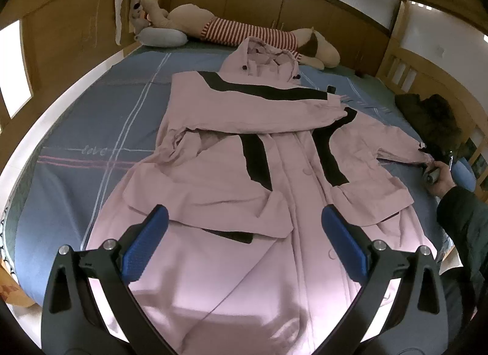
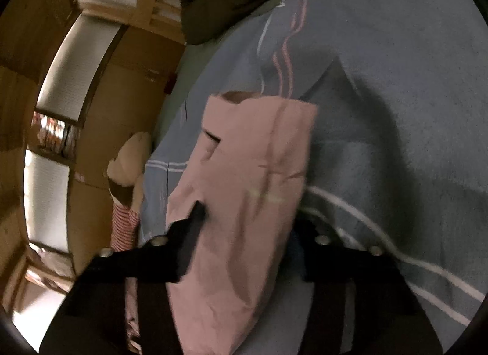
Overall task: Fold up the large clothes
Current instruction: 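Close the right tool on the sleeve cuff, then lift the gripped sleeve up off the bed with the right tool, then carry the sleeve across the jacket chest with the right tool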
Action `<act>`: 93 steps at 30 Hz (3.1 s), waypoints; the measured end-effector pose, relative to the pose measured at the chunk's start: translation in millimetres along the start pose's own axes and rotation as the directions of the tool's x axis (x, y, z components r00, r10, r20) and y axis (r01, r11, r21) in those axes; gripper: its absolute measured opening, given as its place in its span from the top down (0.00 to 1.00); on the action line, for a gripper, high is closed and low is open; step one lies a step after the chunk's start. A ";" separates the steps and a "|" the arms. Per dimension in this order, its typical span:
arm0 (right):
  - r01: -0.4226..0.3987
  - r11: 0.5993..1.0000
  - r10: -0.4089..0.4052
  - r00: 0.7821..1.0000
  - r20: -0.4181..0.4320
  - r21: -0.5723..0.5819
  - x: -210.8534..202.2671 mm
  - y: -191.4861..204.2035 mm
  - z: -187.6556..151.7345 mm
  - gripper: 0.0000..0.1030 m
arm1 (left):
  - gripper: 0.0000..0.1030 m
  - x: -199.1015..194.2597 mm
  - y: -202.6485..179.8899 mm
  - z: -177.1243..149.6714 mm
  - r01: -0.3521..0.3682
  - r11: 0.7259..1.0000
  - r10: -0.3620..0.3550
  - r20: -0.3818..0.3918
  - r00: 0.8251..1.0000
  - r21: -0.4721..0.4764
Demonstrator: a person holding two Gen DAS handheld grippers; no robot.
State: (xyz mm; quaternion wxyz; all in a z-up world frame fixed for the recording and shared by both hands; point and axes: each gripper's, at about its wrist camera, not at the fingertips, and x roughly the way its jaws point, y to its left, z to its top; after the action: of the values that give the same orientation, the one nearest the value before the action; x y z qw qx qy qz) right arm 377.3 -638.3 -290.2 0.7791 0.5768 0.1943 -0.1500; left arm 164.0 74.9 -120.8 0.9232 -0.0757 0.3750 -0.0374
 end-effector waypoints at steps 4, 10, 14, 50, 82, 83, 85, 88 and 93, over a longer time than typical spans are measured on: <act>-0.012 1.000 0.012 1.000 0.018 -0.026 -4.0 6.3 0.5 0.80 | 0.02 -1.1 1.4 0.4 -0.011 1.000 0.011 0.008 1.000 -0.007; -0.036 0.996 0.041 0.997 0.064 -0.084 -17.8 34.4 -5.0 0.88 | 0.02 -3.6 3.7 0.8 -0.025 1.000 0.025 0.019 1.000 -0.014; -0.036 0.992 0.047 0.994 0.095 -0.121 -29.9 54.6 -11.6 0.88 | 0.02 -5.7 5.3 0.6 -0.032 0.999 0.032 0.024 0.999 -0.016; -0.189 0.875 0.268 0.956 0.121 -0.445 -109.5 213.7 -74.4 0.89 | 0.02 -23.6 9.7 0.4 -0.043 0.999 0.044 0.058 0.997 -0.012; -0.374 0.591 0.394 0.907 -0.148 -0.715 -139.7 337.0 -246.2 0.89 | 0.02 -26.2 2.4 -2.4 -0.047 0.999 0.047 0.056 0.997 0.011; -0.378 0.576 0.393 0.906 -0.160 -0.725 -139.2 339.8 -255.7 0.89 | 0.02 -25.1 2.8 -2.4 -0.048 0.999 0.047 0.054 0.997 0.009; -0.384 0.555 0.386 0.905 -0.180 -0.738 -137.8 342.5 -270.9 0.89 | 0.02 -24.3 3.4 -3.1 -0.048 0.999 0.048 0.049 0.998 0.005; -0.393 0.517 0.375 0.903 -0.212 -0.760 -135.0 347.5 -299.3 0.89 | 0.02 -24.4 4.0 -3.9 -0.048 0.999 0.048 0.050 0.998 0.006; -0.393 0.440 0.340 0.905 -0.255 -0.807 -125.1 353.8 -351.5 0.89 | 0.02 -23.8 6.3 -5.7 -0.048 0.999 0.047 0.045 0.998 0.011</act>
State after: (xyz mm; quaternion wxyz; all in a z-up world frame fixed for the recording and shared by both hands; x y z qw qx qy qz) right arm 383.7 -198.2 -24.4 0.9664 0.1591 0.1341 0.1507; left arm 143.1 83.4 -109.5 0.9324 -0.0622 0.3558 -0.0160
